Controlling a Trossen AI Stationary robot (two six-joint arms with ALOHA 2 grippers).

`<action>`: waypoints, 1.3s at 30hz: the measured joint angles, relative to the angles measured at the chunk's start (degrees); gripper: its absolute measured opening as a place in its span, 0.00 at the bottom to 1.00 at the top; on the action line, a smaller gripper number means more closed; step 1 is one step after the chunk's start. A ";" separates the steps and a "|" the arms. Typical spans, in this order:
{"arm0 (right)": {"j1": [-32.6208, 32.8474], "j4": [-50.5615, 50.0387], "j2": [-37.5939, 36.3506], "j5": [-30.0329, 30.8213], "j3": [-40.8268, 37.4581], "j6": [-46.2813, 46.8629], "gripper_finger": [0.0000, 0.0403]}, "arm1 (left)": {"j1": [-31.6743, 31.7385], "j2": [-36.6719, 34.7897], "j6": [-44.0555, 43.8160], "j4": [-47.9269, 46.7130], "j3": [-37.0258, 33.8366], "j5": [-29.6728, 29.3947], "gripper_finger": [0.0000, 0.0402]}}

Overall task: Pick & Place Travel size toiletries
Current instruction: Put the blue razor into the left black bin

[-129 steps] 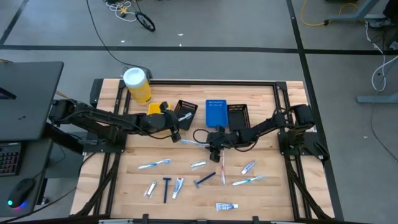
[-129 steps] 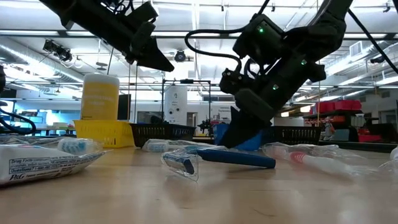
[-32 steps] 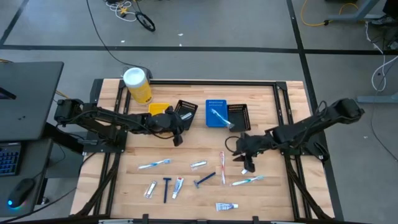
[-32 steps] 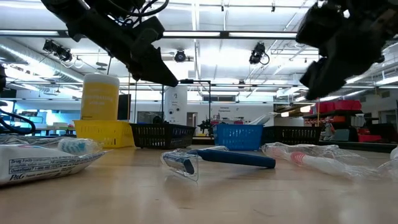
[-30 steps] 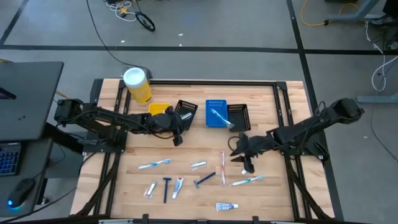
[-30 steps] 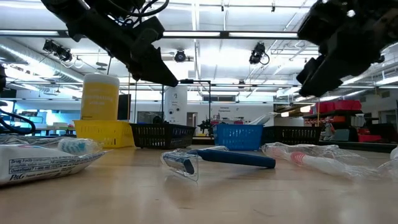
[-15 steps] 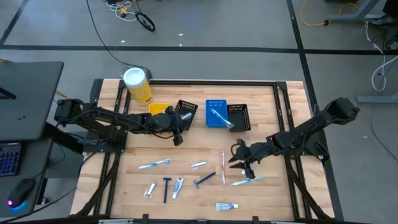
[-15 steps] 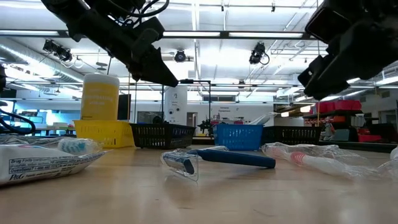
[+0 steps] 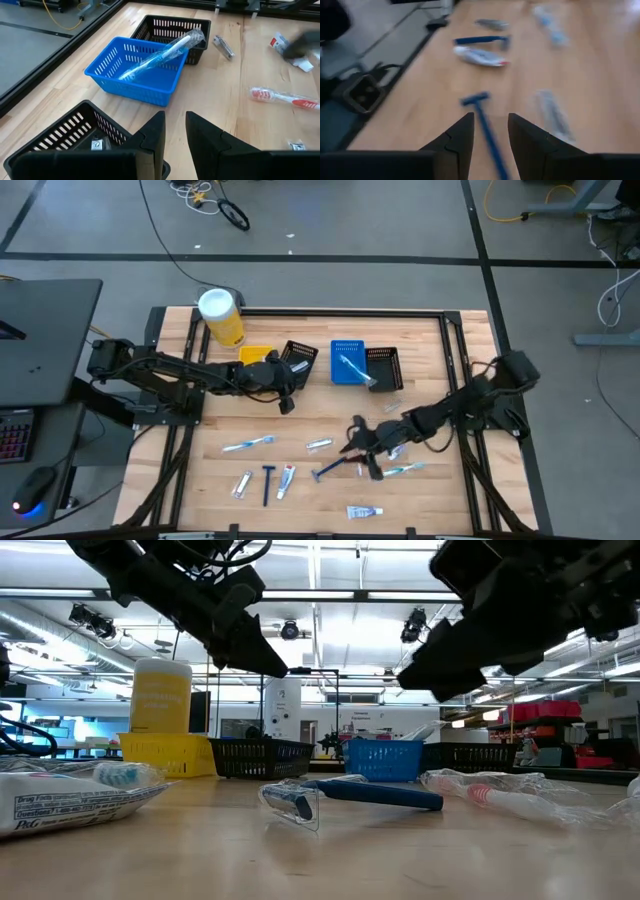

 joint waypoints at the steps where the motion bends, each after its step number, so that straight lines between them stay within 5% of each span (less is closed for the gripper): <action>1: 0.03 0.03 1.58 -1.30 1.34 -0.04 0.32 | 0.00 0.00 0.00 0.01 0.00 0.00 0.21; 7: -0.02 0.00 8.15 -3.85 6.52 -0.88 0.37 | 0.00 0.00 -0.33 0.00 0.00 0.22 0.21; 26: 2.56 -1.29 16.84 9.19 7.58 2.06 0.42 | -0.04 0.02 -6.98 -0.05 0.00 1.80 0.21; 39: 3.04 -0.86 16.59 7.37 7.56 -0.76 0.13 | -1.25 0.02 -5.41 -0.04 0.00 3.13 0.21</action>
